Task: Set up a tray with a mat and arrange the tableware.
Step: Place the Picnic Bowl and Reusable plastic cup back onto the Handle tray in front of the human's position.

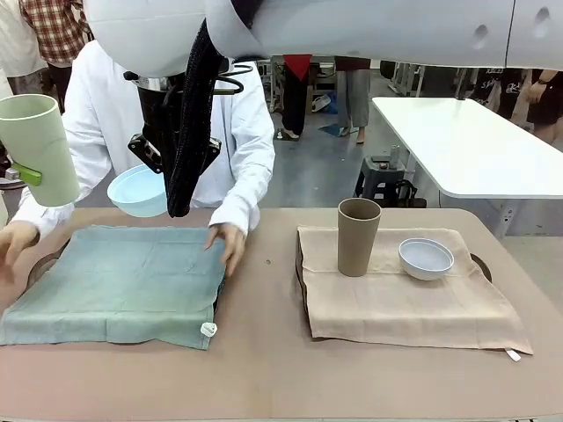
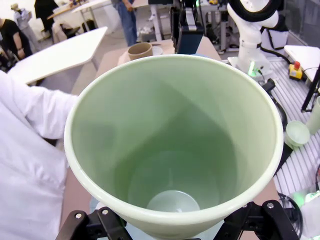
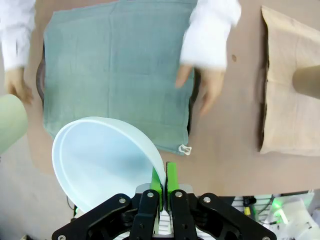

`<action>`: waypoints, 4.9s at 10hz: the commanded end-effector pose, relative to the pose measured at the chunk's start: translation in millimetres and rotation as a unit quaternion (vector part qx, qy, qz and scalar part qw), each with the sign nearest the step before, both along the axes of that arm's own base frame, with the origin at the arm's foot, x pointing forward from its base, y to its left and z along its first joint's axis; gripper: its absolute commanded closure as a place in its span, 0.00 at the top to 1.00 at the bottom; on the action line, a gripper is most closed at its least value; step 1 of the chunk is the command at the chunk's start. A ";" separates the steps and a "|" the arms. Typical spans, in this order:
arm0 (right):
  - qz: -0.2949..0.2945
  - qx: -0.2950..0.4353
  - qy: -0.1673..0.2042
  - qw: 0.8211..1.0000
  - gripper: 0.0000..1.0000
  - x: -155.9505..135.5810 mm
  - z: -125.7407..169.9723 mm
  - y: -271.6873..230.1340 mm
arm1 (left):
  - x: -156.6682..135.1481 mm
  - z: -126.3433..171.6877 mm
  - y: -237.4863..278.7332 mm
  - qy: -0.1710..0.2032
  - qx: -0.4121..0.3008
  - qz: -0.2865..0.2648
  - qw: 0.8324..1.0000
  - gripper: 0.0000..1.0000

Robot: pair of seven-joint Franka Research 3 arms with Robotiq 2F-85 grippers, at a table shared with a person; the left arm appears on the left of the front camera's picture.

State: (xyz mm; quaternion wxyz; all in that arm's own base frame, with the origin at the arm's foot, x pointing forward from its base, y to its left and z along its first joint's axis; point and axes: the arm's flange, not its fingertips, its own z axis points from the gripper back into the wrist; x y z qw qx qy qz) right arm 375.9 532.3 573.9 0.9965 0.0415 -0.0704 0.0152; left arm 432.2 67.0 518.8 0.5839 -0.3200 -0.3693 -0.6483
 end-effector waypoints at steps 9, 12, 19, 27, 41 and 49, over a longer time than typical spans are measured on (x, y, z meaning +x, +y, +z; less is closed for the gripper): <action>-0.002 0.000 -0.002 1.000 0.00 -1.2 2.4 -0.9 | -1.5 2.5 -0.2 -0.010 0.003 -0.004 1.000 0.00; 0.000 0.000 0.000 1.000 0.05 0.0 0.0 0.0 | 0.0 0.0 0.0 0.000 0.000 0.000 1.000 0.84; -0.014 0.060 0.041 0.997 0.05 69.7 -157.2 11.6 | 65.3 -151.2 12.5 0.024 -0.060 -0.050 0.997 0.84; -0.027 0.064 0.050 0.996 0.05 85.3 -197.8 22.2 | 78.1 -198.9 5.6 0.049 -0.034 -0.047 0.997 0.84; -0.022 0.077 0.067 0.995 0.05 110.0 -245.9 19.4 | 104.3 -243.8 -7.6 0.042 -0.056 -0.058 0.996 0.84; -0.016 0.042 0.045 0.998 1.00 95.1 -220.2 9.8 | 99.5 -241.0 1.3 0.062 0.002 -0.039 0.997 1.00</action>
